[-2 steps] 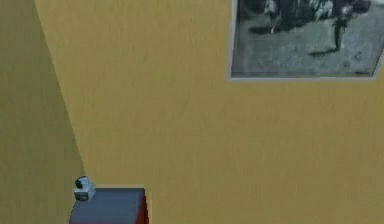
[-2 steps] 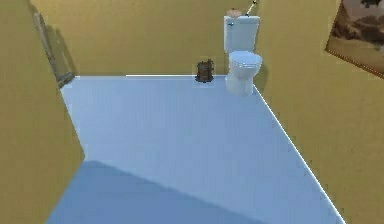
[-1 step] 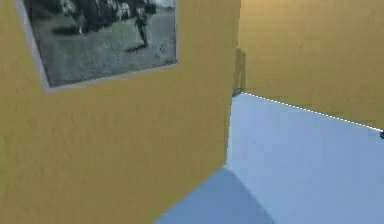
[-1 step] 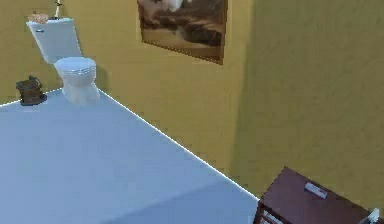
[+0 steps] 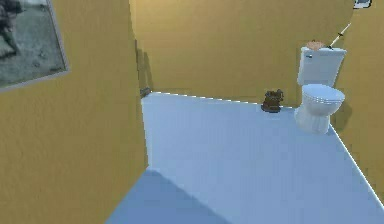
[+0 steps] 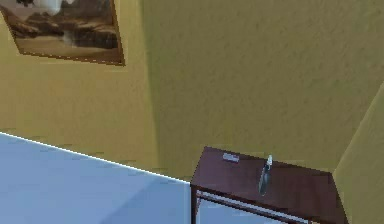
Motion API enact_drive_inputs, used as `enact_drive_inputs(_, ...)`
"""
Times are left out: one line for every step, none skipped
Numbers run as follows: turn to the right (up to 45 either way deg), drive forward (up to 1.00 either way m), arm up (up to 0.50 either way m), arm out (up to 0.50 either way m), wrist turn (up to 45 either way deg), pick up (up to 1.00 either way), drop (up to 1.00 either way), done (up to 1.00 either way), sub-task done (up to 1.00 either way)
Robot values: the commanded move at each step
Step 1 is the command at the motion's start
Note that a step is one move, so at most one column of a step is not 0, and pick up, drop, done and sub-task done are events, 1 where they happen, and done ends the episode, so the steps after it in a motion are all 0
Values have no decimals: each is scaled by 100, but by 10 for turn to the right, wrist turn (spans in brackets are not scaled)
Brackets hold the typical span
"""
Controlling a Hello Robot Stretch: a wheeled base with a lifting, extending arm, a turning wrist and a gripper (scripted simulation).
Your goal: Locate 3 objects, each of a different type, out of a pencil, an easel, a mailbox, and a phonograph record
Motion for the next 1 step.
enact_drive_inputs(30, 0, 0, 0, 0, 0, 0, 0, 0)
